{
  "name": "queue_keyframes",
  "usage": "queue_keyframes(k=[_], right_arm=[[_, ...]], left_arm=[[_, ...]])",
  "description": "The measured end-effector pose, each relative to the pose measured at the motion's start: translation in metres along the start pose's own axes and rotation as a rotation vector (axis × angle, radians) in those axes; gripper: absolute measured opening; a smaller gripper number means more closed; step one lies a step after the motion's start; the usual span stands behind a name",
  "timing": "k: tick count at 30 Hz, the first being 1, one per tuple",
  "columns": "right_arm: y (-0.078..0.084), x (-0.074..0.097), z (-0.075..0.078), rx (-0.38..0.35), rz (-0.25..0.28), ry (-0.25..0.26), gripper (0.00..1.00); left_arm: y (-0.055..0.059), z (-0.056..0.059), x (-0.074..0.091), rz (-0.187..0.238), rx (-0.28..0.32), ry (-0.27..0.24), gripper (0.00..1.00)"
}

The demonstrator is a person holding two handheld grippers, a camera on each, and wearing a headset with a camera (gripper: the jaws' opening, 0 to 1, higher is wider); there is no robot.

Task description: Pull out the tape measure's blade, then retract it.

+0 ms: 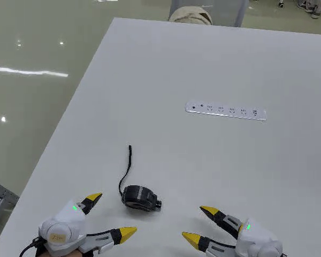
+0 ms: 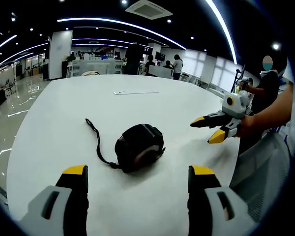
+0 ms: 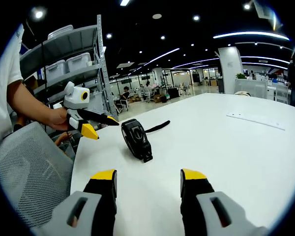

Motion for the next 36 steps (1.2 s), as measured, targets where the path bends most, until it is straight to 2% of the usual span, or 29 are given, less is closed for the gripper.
queue_keyframes(k=[7,11,19,26,30,36], right_arm=[[0.002,0.015,-0.004,-0.005,-0.013,0.030,0.56],[0.002,0.022,-0.008,-0.009,-0.009,0.035,0.58],[0.008,0.037,-0.013,-0.001,-0.026,0.046,0.60],[0.009,0.047,-0.019,0.005,-0.031,0.064,0.61],[0.009,0.053,-0.021,0.003,-0.025,0.077,0.62],[0.009,0.063,-0.024,0.005,-0.021,0.098,0.64]], left_arm=[[0.005,0.003,0.009,-0.001,0.007,0.023,0.82],[0.004,0.001,0.014,0.003,0.022,0.024,0.82],[0.004,0.006,0.024,0.026,0.037,0.037,0.84],[0.010,0.010,0.029,0.017,0.028,0.050,0.86],[0.013,0.012,0.032,0.007,-0.004,0.057,0.87],[0.015,0.012,0.037,0.004,0.008,0.049,0.86]])
Point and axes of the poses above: the centre of the closed fingertips' face, and the gripper's own axes: x roughly backward along the fingers, z roughly to its right, y roughly out of its underside, the point moved 1 cm from there along x, roughly backward along the fingers, and after that the axes turned 15 degrees about -y, right-handed, at the moved point
